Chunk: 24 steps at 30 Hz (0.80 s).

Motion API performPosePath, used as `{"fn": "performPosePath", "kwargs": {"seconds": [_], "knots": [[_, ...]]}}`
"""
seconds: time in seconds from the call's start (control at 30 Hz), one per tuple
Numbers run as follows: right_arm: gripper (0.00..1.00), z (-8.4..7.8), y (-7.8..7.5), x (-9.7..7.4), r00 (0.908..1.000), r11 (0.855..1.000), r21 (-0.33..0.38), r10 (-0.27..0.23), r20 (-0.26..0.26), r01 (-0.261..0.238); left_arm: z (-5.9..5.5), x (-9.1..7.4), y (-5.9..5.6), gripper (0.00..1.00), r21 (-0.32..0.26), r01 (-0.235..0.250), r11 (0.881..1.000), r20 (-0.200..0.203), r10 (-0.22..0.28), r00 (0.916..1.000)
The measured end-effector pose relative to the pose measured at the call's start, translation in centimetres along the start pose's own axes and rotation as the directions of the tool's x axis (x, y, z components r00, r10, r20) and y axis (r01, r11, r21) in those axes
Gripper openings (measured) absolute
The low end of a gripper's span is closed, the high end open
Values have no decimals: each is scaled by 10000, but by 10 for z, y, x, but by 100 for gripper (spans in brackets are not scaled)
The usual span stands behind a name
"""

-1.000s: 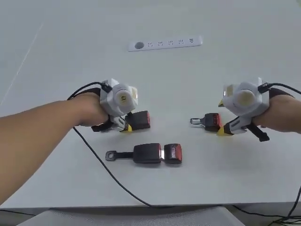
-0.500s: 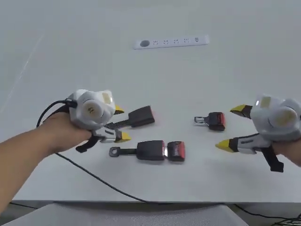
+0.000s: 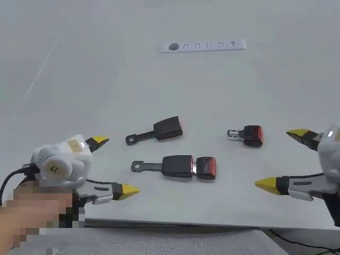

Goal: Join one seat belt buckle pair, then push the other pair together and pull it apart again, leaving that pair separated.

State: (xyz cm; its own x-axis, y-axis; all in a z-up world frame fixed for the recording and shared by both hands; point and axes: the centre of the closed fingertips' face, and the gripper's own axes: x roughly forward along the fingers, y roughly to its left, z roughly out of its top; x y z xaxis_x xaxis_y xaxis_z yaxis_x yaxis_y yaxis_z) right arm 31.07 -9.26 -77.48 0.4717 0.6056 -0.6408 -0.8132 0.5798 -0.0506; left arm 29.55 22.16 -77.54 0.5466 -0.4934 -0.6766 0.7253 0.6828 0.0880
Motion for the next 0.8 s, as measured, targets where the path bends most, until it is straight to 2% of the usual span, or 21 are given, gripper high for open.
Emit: {"fn": "performPosePath", "kwargs": {"seconds": [0.07,0.17,0.23,0.33,0.4,0.57,0.67,0.8], "knots": [[89,0,-1,-4,9999,9999,116,-97,36,96,-3,-7,8,94,-70,-201,9998,102,202,9997],[95,2,-2,-11,9995,9993,245,-298,145,294,-8,-17,13,100,-90,-346,9994,283,348,9990],[100,7,-3,-15,9973,9983,117,-575,453,570,-10,-23,14,100,-100,-262,9996,382,266,9989],[100,4,1,-15,9975,9981,-22,-615,353,616,-12,-29,17,100,-365,-329,9988,422,344,9985],[100,2,4,-15,9977,9981,-6,-623,255,624,-12,-30,16,100,-434,-341,9985,486,362,9982],[100,1,7,-15,9970,9972,181,-727,257,723,-11,-30,11,100,-171,-312,9994,404,319,9987],[100,1,7,-15,9962,9962,375,-802,333,789,-9,-26,3,100,82,-65,9999,378,62,9993],[100,5,7,-12,9950,9945,576,-898,438,872,-9,-23,-3,100,349,86,9994,251,-95,9996]]}}
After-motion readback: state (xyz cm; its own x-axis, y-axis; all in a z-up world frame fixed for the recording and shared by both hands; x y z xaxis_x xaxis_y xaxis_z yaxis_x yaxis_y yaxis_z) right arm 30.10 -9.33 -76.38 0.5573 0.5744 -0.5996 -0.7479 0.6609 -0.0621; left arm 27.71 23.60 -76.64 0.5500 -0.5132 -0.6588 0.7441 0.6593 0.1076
